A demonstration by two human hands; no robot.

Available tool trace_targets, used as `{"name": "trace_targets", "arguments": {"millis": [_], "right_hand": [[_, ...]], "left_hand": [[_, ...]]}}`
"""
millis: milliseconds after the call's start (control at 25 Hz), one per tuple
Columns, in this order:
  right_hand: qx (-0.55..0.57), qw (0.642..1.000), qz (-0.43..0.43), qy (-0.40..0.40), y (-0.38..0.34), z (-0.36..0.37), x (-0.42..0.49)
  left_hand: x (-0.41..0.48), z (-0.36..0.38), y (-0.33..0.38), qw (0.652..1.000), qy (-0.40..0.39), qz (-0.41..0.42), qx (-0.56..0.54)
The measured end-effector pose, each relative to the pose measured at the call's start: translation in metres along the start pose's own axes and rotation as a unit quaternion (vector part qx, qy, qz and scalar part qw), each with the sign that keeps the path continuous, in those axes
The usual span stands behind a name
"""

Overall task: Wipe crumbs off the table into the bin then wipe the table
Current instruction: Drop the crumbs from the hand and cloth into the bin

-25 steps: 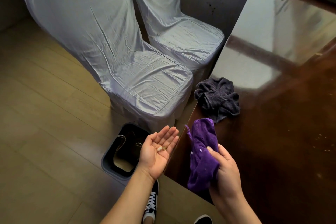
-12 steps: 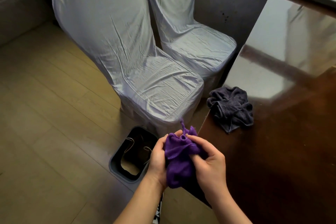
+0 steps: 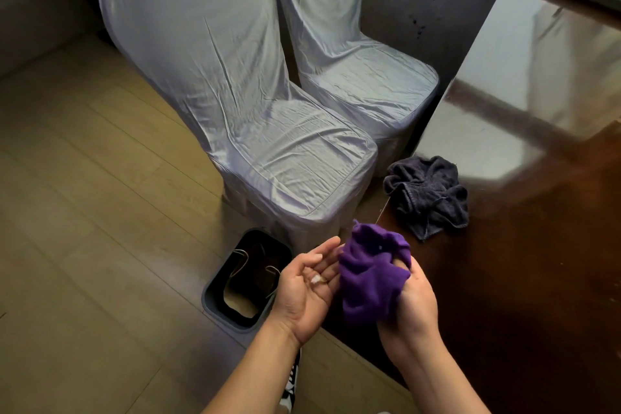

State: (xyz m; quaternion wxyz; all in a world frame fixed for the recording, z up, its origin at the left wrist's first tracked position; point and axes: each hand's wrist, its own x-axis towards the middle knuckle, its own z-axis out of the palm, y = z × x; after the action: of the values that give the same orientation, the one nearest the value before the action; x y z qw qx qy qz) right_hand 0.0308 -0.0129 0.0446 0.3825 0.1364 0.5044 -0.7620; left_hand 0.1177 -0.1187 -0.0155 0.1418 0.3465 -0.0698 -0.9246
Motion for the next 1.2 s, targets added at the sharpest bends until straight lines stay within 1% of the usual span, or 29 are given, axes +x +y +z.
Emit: {"name": "trace_targets", "arguments": {"millis": [160,200,320,400,560,600,640,760,960,1080,1200], "right_hand": [[0.036,0.997,0.069,0.006,-0.002,-0.002,0.0],[0.025,0.997,0.067,-0.002,-0.002,-0.004,0.0],[-0.035,0.999,0.018,-0.034,-0.001,-0.004,-0.002],[-0.063,0.997,0.004,-0.053,-0.003,-0.005,-0.004],[-0.094,0.994,0.0,-0.052,-0.006,-0.007,-0.001],[-0.099,0.994,-0.004,-0.05,-0.006,-0.007,0.0],[-0.102,0.993,-0.011,-0.049,-0.006,-0.006,0.001],[-0.122,0.99,-0.046,-0.046,-0.003,-0.004,0.002],[-0.139,0.985,-0.095,-0.039,-0.007,-0.006,0.002],[-0.167,0.977,-0.119,-0.056,-0.01,-0.006,0.002],[-0.195,0.969,-0.138,-0.057,-0.009,-0.007,0.001]], "left_hand": [[-0.005,0.001,0.001,1.0,-0.015,0.001,0.02],[-0.005,0.001,0.001,1.0,-0.014,0.002,0.024],[-0.004,0.002,0.0,0.999,-0.006,0.001,0.047],[-0.004,0.004,0.001,0.998,-0.015,-0.001,0.063],[-0.01,0.008,0.006,0.987,-0.088,0.007,0.131],[-0.011,0.008,0.005,0.985,-0.095,0.009,0.145],[-0.011,0.008,0.005,0.984,-0.09,0.012,0.152],[-0.009,0.01,0.002,0.987,-0.036,0.037,0.15],[0.0,0.01,-0.006,0.977,0.053,0.083,0.188],[0.003,0.007,-0.008,0.986,0.075,0.072,0.129],[0.004,0.004,-0.007,0.993,0.064,0.057,0.082]]}}
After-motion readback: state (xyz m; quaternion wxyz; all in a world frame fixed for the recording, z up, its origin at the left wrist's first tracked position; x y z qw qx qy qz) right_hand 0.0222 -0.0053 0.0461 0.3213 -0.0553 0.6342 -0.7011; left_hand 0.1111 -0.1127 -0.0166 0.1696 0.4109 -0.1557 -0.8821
